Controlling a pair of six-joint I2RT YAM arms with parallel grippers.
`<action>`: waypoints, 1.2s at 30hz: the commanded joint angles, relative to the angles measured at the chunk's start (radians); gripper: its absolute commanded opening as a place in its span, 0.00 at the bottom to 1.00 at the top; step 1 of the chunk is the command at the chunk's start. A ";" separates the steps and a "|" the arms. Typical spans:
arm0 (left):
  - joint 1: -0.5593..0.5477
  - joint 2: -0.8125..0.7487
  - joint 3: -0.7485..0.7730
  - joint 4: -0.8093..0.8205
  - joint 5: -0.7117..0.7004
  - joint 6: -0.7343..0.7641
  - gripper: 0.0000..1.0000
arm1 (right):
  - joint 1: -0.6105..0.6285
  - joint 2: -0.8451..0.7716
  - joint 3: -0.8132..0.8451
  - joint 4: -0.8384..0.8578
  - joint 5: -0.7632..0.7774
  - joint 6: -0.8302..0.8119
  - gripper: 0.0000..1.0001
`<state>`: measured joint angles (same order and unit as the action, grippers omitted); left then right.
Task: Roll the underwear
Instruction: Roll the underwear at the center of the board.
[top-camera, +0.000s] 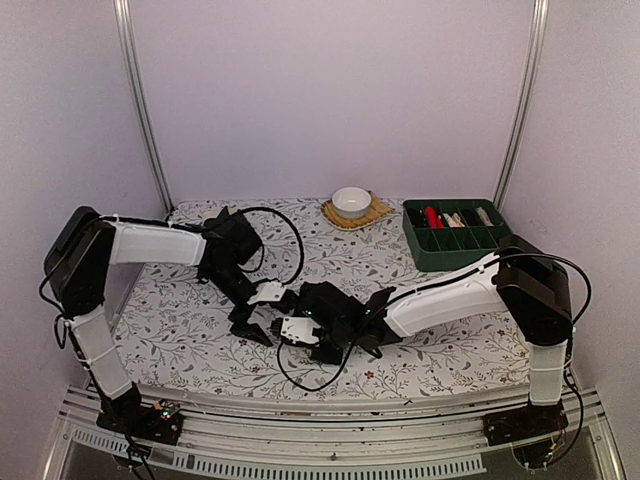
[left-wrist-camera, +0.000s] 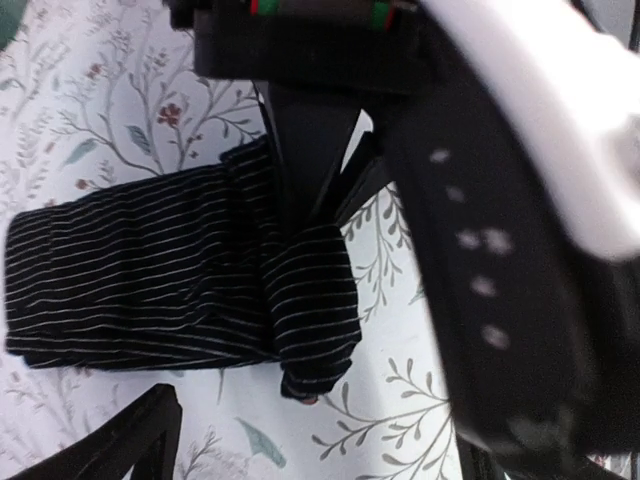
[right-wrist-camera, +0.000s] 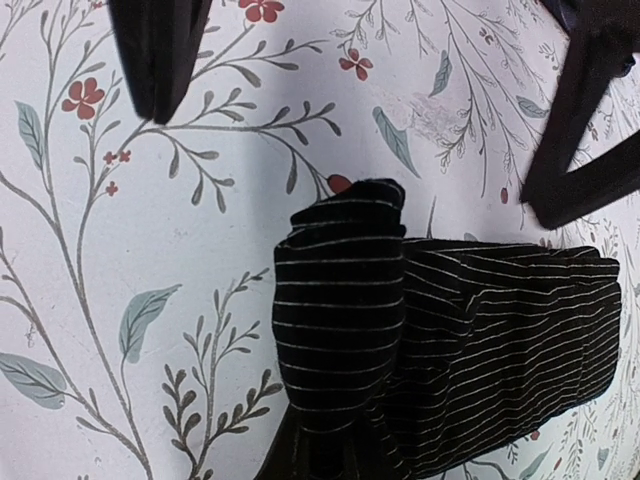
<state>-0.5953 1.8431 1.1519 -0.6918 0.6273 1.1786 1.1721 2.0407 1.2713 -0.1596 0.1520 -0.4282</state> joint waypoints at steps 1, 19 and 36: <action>0.039 -0.166 -0.150 0.237 -0.017 -0.032 0.98 | -0.014 0.022 0.001 -0.103 -0.181 0.055 0.05; -0.063 -0.580 -0.777 1.007 -0.031 0.158 0.99 | -0.150 0.028 0.077 -0.250 -0.594 0.130 0.10; -0.304 -0.329 -0.776 1.249 -0.402 0.125 0.79 | -0.188 0.102 0.152 -0.331 -0.718 0.119 0.11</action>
<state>-0.8726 1.4845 0.3668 0.4690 0.3237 1.3308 0.9821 2.0911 1.3968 -0.4236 -0.5266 -0.2970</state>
